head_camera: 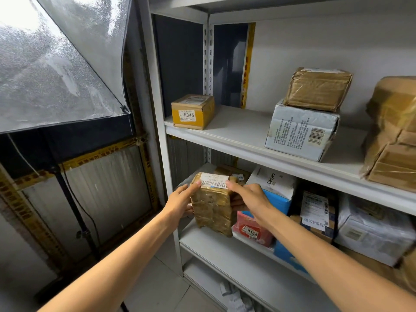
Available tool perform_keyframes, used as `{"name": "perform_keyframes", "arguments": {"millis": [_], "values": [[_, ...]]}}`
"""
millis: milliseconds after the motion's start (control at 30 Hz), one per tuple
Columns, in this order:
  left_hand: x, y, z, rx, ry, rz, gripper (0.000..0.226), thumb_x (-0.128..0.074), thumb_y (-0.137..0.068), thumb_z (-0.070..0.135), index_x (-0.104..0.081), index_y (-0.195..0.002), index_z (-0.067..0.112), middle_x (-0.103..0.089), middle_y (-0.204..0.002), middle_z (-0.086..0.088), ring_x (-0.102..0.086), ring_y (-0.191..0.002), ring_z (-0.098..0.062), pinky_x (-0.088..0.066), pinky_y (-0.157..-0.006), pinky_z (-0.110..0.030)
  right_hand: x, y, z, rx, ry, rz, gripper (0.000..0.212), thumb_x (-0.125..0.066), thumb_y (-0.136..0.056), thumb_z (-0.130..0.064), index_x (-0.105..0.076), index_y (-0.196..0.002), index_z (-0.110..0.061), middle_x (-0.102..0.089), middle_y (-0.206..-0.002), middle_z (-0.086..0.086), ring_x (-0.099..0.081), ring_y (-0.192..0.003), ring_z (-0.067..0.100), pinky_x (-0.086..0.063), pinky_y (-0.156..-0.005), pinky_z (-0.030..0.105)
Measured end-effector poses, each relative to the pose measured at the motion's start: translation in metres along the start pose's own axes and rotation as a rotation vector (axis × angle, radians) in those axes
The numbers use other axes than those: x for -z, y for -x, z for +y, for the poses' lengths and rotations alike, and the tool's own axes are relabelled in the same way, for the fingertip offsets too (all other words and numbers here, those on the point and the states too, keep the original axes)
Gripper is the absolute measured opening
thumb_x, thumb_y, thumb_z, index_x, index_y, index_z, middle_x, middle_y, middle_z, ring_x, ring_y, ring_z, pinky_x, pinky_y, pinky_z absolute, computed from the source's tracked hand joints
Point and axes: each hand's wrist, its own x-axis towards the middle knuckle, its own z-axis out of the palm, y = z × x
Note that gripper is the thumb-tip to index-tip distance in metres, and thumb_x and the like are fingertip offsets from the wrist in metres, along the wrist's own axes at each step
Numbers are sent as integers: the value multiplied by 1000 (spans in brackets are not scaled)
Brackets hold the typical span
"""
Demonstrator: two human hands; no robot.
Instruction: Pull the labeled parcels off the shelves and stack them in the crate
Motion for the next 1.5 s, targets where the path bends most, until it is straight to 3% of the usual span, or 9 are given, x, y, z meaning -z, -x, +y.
{"name": "perform_keyframes", "arguments": {"millis": [200, 367, 700, 800, 900, 1033, 1233, 1400, 1500], "values": [[7, -2, -4, 60, 109, 56, 50, -55, -86, 61, -64, -91, 11, -74, -88, -11, -69, -88, -28, -52, -79, -38, 3, 11, 10, 99, 102, -110, 41, -75, -79, -18, -63, -118, -19, -67, -114, 7, -65, -103, 19, -54, -89, 31], [12, -11, -19, 67, 61, 107, 47, -79, -76, 11, -51, -113, 0, -70, -107, -21, -73, -84, -27, -61, -68, -40, -13, 15, 30, 37, 16, 25, 27, -75, -81, -6, -61, -103, -10, -66, -115, 13, -67, -99, 22, -60, -78, 37], [6, -10, -42, 100, -21, 39, 53, -79, -74, 5, -50, -117, 18, -63, -99, 3, -69, -89, -20, -59, -80, -42, -19, 13, 53, -77, 41, -30, 70, -74, -80, 1, -40, -140, -11, -51, -139, 11, -57, -116, 21, -54, -68, 18], [7, -17, -46, 114, -15, 50, 55, -77, -74, 0, -51, -117, 22, -62, -106, 3, -68, -95, -25, -56, -86, -51, -19, 12, 57, -73, 28, -65, 66, -68, -83, 5, -41, -139, -15, -51, -138, 9, -57, -97, 7, -50, -59, 12], [8, -20, -54, 124, 39, 86, 65, -74, -74, -6, -50, -127, 22, -64, -113, -8, -69, -92, -29, -61, -68, -40, -24, 10, 66, -80, 19, -97, 65, -62, -86, 9, -39, -141, -16, -52, -136, 9, -49, -83, -3, -46, -54, 7], [15, -27, -74, 118, 121, 153, 74, -73, -75, -8, -44, -138, 16, -62, -111, -11, -66, -85, -21, -51, -46, -20, -36, -1, 79, -77, 16, -138, 66, -60, -87, 10, -39, -143, -17, -56, -121, 2, -49, -82, -6, -46, -55, 6], [53, -71, -83, 101, 138, 254, 60, -73, -76, -4, -49, -129, 10, -62, -111, -5, -66, -86, -24, -47, -50, -28, -80, -37, 75, -65, -27, -147, 71, -59, -89, 6, -33, -147, -27, -52, -134, 1, -52, -100, 0, -50, -66, 10], [97, -116, -93, 98, 81, 268, 62, -77, -73, 0, -53, -128, 15, -63, -120, -7, -64, -102, -26, -54, -66, -38, -120, -76, 83, -100, -75, -153, 77, -58, -89, 7, -29, -150, -29, -51, -131, -10, -49, -122, 9, -51, -93, 30], [119, -139, -100, 99, 46, 270, 63, -80, -71, 3, -54, -126, 17, -64, -120, -6, -64, -104, -25, -54, -83, -47, -143, -97, 90, -91, -81, -142, 77, -58, -89, 9, -30, -148, -33, -56, -127, -14, -53, -123, 8, -52, -90, 22]]}}
